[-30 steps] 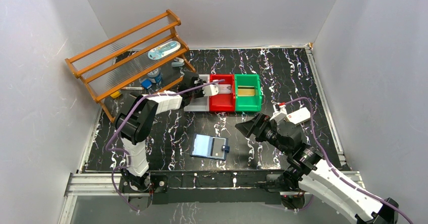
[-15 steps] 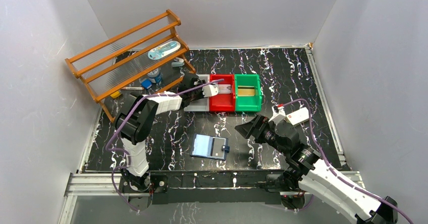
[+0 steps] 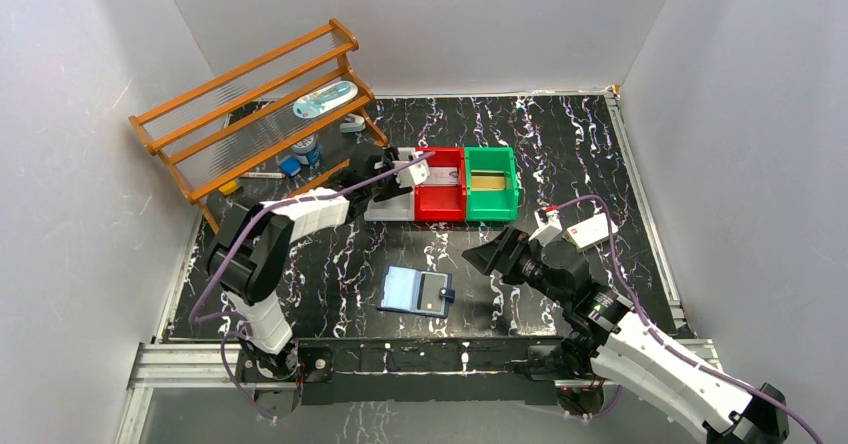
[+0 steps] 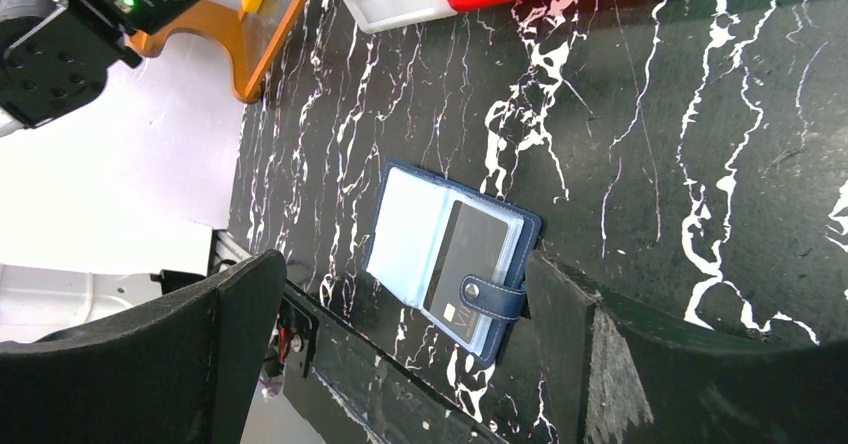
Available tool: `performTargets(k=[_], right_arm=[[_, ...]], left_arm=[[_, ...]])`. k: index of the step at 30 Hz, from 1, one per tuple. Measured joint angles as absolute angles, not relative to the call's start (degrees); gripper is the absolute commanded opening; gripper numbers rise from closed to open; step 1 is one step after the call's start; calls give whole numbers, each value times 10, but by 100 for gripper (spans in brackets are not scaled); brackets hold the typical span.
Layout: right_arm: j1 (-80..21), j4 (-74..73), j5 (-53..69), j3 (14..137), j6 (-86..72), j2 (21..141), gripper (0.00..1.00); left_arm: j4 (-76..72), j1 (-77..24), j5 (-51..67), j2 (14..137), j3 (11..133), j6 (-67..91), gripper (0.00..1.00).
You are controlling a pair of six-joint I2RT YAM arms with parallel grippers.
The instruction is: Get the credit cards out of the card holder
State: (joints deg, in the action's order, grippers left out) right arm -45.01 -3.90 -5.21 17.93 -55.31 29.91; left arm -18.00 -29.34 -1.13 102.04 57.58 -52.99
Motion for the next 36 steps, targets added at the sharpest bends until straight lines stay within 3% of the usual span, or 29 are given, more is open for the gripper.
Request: performTargets(k=[8, 17, 20, 26, 32, 36], right_arm=[[-450, -21, -38, 179, -568, 333, 98], [-450, -4, -17, 180, -600, 423, 98], [-450, -5, -10, 193, -609, 454, 98], [-450, -26, -37, 205, -669, 443, 99], [-449, 0, -52, 138, -720, 370, 97], [-449, -11, -36, 169, -701, 427, 86]], left_arm=[[-176, -293, 0, 884, 551, -390, 85], [-126, -293, 63, 660, 472, -136, 90], [-93, -293, 63, 615, 433, -71, 98], [9, -292, 51, 549, 395, 65, 98], [64, -290, 60, 497, 382, 148, 98], [76, -290, 69, 489, 364, 189, 98]])
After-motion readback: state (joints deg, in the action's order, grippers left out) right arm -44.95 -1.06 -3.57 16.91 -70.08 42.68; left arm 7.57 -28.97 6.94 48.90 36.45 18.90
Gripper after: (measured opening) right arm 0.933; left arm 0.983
